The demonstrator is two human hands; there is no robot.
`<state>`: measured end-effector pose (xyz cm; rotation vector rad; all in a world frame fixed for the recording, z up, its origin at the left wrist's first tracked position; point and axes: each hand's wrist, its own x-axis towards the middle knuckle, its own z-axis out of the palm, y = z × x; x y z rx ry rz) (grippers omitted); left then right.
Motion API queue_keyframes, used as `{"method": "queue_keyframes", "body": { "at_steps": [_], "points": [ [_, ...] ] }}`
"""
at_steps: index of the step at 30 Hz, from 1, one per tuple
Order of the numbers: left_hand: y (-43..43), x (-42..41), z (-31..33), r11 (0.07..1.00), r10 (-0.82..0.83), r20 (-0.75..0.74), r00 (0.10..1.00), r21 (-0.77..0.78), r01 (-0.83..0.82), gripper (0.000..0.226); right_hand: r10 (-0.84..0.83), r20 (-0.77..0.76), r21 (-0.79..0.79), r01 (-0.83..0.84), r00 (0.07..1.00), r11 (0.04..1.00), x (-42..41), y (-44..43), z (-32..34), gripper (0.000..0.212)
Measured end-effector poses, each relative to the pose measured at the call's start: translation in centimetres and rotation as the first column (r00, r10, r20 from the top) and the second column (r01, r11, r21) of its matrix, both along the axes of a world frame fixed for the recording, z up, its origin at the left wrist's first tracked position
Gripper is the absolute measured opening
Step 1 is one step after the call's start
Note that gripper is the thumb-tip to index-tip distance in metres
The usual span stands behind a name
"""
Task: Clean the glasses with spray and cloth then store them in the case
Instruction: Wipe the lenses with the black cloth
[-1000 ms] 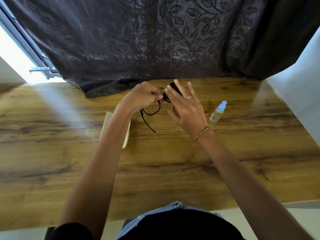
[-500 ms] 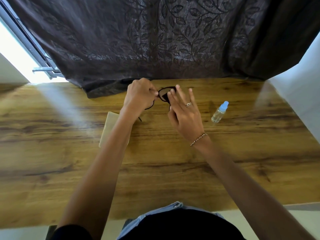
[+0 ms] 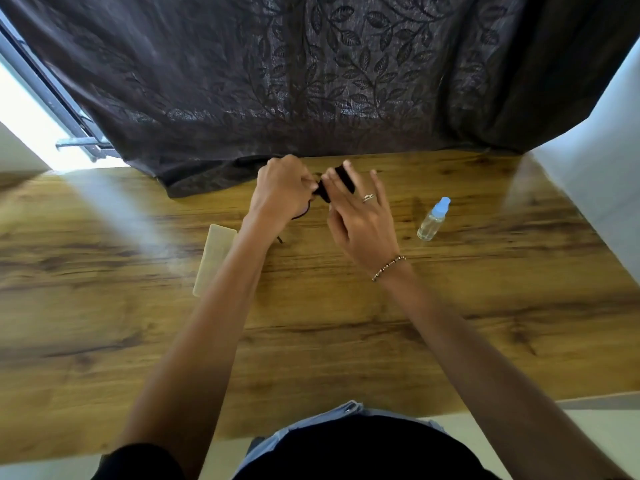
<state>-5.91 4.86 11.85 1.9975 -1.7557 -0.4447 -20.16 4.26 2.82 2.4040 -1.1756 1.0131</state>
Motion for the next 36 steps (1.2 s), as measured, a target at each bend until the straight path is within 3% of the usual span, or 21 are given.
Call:
{"method": "queue_keyframes", "body": {
  "at_steps": [3, 7, 13, 17, 22, 26, 31, 36],
  "points": [
    [-0.1, 0.3, 0.0, 1.0, 0.024, -0.034, 0.999, -0.01, -0.025, 0.016, -0.067, 0.046, -0.016, 0.067, 0.997, 0.998, -0.5, 0.0, 0.0, 0.036],
    [0.3, 0.0, -0.2, 1.0, 0.004, -0.031, 1.0, -0.016, -0.004, 0.015, 0.062, 0.066, 0.01, -0.063, 0.996, 0.998, 0.0, 1.5, -0.8, 0.037],
    [0.3, 0.6, 0.1, 0.999, 0.032, -0.041, 0.999, -0.031, -0.034, 0.017, -0.045, 0.123, -0.009, 0.046, 0.991, 0.999, -0.5, 1.0, -0.3, 0.032],
    [0.7, 0.4, 0.3, 0.999, 0.0, -0.002, 1.0, -0.048, 0.0, 0.016, 0.055, 0.067, -0.001, -0.055, 0.996, 0.998, 0.7, 2.0, -0.3, 0.035],
    [0.9, 1.7, 1.0, 0.998, 0.034, -0.019, 0.999, -0.051, -0.035, 0.017, -0.045, 0.097, 0.008, 0.045, 0.994, 0.999, -0.2, 1.0, 0.5, 0.034],
    [1.3, 1.5, 0.7, 1.0, -0.018, 0.02, 1.0, -0.025, 0.019, 0.015, 0.082, 0.031, 0.038, -0.083, 0.996, 0.996, 0.9, 2.3, 0.1, 0.036],
    [1.2, 1.8, 0.8, 1.0, -0.002, -0.005, 1.0, -0.007, 0.002, 0.015, -0.054, 0.027, 0.029, 0.053, 0.998, 0.998, 0.9, 2.0, 0.7, 0.036],
    [1.5, 1.7, 0.4, 1.0, -0.011, -0.013, 1.0, -0.027, 0.01, 0.015, 0.024, -0.015, 0.037, -0.023, 1.0, 0.999, 2.2, 3.3, -0.1, 0.038]
  ]
}}
